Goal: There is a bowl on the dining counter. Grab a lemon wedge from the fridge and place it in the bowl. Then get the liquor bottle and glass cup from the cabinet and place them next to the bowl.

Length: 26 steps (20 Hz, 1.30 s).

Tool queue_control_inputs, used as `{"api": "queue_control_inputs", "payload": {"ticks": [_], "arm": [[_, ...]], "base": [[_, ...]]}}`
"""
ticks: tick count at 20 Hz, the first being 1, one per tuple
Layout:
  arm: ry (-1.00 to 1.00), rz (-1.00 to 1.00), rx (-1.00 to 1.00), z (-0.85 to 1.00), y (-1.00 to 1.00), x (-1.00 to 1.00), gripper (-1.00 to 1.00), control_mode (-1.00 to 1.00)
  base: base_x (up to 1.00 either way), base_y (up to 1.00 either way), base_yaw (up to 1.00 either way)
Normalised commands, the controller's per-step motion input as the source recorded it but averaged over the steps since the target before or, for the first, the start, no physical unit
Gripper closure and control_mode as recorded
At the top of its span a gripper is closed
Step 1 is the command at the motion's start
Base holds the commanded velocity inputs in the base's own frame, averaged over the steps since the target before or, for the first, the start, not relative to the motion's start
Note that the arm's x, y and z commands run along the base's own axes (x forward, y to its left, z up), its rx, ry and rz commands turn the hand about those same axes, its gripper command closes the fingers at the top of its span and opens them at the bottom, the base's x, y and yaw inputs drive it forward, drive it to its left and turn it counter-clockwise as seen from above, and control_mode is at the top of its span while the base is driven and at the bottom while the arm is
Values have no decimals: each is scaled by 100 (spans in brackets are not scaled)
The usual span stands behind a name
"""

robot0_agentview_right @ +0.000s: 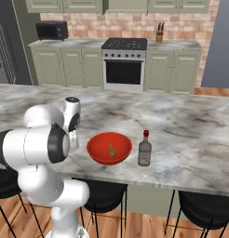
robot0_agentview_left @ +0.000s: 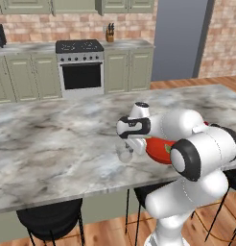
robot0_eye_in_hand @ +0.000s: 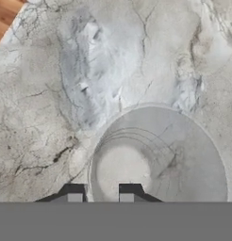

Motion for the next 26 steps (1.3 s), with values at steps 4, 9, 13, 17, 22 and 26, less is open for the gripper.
{"api": "queue_control_inputs", "payload": {"ticks": [4,9,13,17,22,26], "arm": [[-1,0,0,-32,3,0,-100,-100],[-5,0,1,-4,1,-26,-100,-100],[-4,0,5,30,0,-37,-100,-100],[-6,0,6,49,-1,-43,-100,-100],[-10,0,4,66,-10,-38,-100,-100],[-16,0,3,53,-3,-74,-100,-100]], "base": [[0,0,0],[0,0,0],[0,0,0],[0,0,0],[0,0,0],[0,0,0]]}}
